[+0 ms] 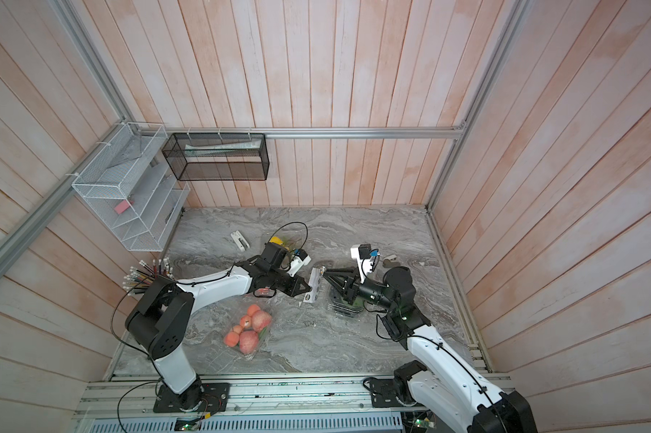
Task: Label fruit boxes
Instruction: Tear off the label from the label sticker, then place the label sticker at the center of the board.
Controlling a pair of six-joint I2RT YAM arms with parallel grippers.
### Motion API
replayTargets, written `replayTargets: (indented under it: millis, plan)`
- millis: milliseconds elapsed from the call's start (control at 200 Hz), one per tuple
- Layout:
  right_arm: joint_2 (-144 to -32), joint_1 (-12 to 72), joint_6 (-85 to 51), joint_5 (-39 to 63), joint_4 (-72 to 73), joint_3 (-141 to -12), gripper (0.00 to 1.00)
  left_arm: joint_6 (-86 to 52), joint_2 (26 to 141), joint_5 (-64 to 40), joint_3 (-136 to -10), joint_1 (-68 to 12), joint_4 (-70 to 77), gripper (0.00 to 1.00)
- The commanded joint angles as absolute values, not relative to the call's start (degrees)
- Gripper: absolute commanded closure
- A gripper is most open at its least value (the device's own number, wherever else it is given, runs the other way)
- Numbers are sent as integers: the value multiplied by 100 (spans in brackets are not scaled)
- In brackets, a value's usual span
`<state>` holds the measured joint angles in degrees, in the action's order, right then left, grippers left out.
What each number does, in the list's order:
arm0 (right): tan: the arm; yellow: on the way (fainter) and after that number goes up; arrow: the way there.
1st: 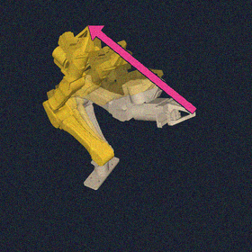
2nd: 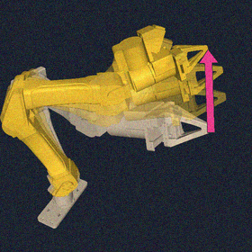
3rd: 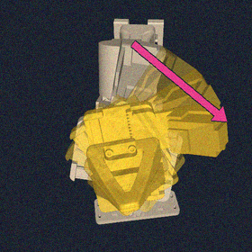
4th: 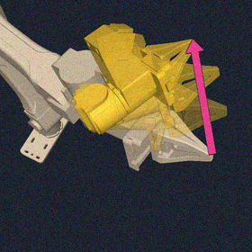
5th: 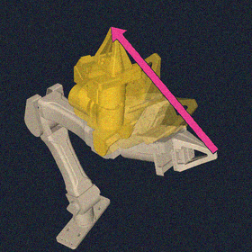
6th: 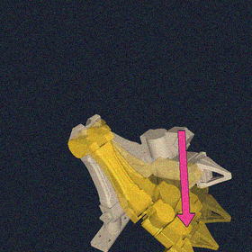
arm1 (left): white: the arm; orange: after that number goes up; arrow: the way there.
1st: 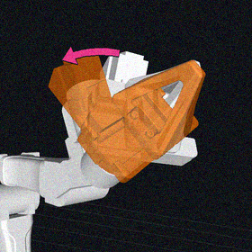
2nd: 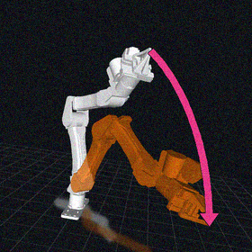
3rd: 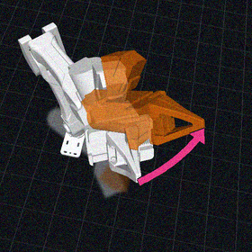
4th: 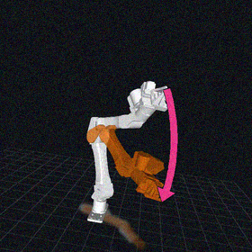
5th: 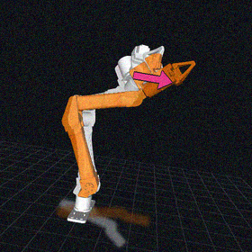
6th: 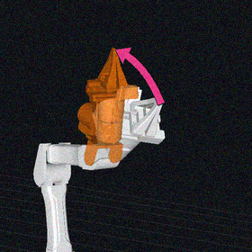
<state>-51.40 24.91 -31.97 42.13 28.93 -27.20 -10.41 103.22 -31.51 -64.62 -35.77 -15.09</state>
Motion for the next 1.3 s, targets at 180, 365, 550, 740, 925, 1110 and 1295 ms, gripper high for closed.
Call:
replayTargets:
  millis: [180, 365, 550, 740, 925, 1110, 1295]
  plan:
    - [-5061, 2452, -3283, 4210, 2997, -2582, 82, -829, 10938, -2502, -7338, -3454, -2241, 92]
    - [-5045, 2452, -3313, 4123, 2896, -2571, 83, -778, 11072, -2175, -7624, -3412, -2387, 79]
    - [-5127, 2456, -3354, 3857, 2526, -2709, 83, -782, 10962, -2053, -7774, -3344, -2407, 72]
    - [-5466, 2542, -3618, 3737, 2389, -2892, 85, -867, 10519, -2145, -7654, -3146, -2233, 70]
    - [-6251, 3074, -3694, 3382, 2338, -3375, 85, -995, 9820, -2254, -7275, -2689, -2145, 70]
    - [-7574, 3696, -4223, 3026, 2339, -4288, 87, -1207, 9188, -2752, -6721, -1849, -2144, 68]
    - [-8855, 4029, -5019, 2616, 2360, -5201, 87, -1267, 8712, -2872, -6279, -1017, -2003, 69]
